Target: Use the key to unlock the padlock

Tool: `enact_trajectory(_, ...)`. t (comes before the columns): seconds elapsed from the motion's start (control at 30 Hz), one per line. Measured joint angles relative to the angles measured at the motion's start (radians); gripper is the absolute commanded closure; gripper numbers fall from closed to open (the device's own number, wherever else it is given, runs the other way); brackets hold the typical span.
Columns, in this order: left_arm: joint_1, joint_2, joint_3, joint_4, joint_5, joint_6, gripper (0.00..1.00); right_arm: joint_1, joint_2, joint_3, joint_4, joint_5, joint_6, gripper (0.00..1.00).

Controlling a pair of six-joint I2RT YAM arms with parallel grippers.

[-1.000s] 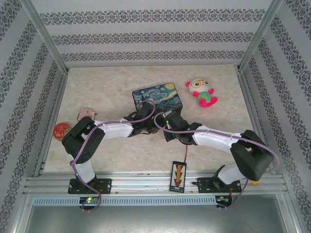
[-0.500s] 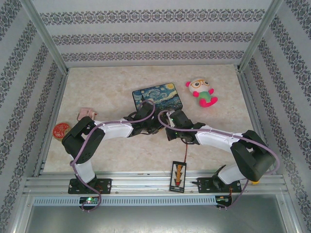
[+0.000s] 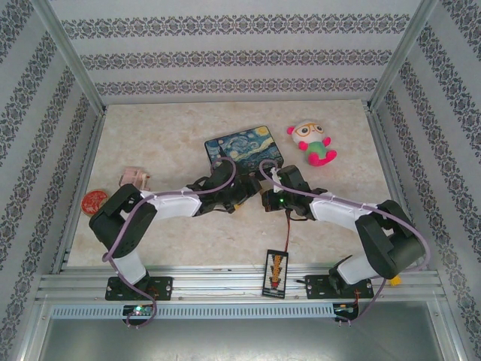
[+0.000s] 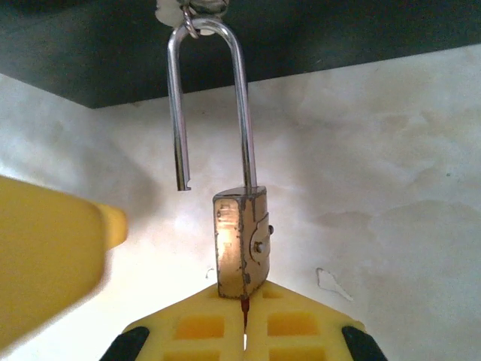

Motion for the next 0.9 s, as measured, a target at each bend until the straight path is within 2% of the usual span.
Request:
enact_trajectory(0.17,0.0,-0.072,-0.032,-0.005,-0.063,0.029,0.01,-0.006,0.031,0.0,0.018,-0.007,0.026,0.94)
enact_trajectory(0.27,0.0,-0.142,-0.048,-0.017,-0.127,0.055,0.01,-0.012,0.033,0.0,0.027,-0.01,0.042,0.89)
enact_trajectory(0.57,0.0,-0.393,-0.138,-0.132,-0.388,0.146,0.01,-0.047,0.038,-0.014,0.031,-0.009,0.103,0.83)
enact_trajectory(0.9,0.0,-0.643,-0.216,-0.233,-0.66,0.318,0.01,-0.071,0.04,-0.018,0.029,-0.005,0.159,0.74)
